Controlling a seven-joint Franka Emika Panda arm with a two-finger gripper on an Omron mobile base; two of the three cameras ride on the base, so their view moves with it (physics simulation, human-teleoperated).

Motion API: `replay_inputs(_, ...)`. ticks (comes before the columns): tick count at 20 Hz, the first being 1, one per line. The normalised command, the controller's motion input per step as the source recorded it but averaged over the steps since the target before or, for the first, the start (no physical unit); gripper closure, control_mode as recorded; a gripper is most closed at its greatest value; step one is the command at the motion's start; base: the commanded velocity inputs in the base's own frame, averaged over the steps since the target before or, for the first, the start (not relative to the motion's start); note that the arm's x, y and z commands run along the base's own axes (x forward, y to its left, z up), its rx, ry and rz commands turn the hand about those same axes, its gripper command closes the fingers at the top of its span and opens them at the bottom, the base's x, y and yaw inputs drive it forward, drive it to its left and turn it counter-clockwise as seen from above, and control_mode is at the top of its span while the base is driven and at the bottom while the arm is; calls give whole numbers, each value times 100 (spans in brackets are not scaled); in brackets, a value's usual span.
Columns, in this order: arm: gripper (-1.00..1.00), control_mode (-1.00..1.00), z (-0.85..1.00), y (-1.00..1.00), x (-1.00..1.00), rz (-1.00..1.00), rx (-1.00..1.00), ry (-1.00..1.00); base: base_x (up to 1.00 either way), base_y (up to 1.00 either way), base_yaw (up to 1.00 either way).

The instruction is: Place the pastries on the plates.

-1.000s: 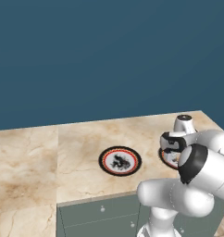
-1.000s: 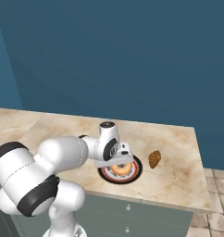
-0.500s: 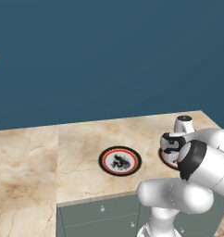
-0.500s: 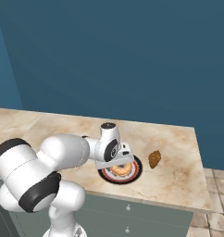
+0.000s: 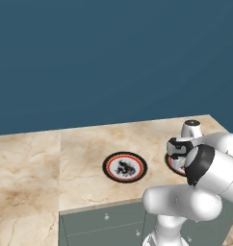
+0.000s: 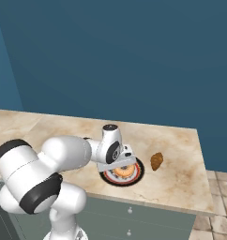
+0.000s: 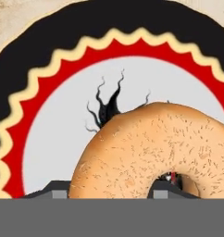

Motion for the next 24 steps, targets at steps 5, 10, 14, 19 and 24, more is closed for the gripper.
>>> replay_inputs(5, -100, -100, 2, 0, 0, 0, 0, -1, 0, 0, 0)
replay_inputs(10, -100, -100, 10, 0, 0, 0, 0, -1, 0, 0, 0)
replay_inputs(14, -100, -100, 25, 0, -6, 0, 0, -5, 0, 0, 0)
replay_inputs(19, -100, -100, 29, 1, -7, 0, 0, -2, 0, 0, 0)
replay_inputs(24, -100, -100, 45, -6, 0, 0, 0, -4, 0, 0, 0)
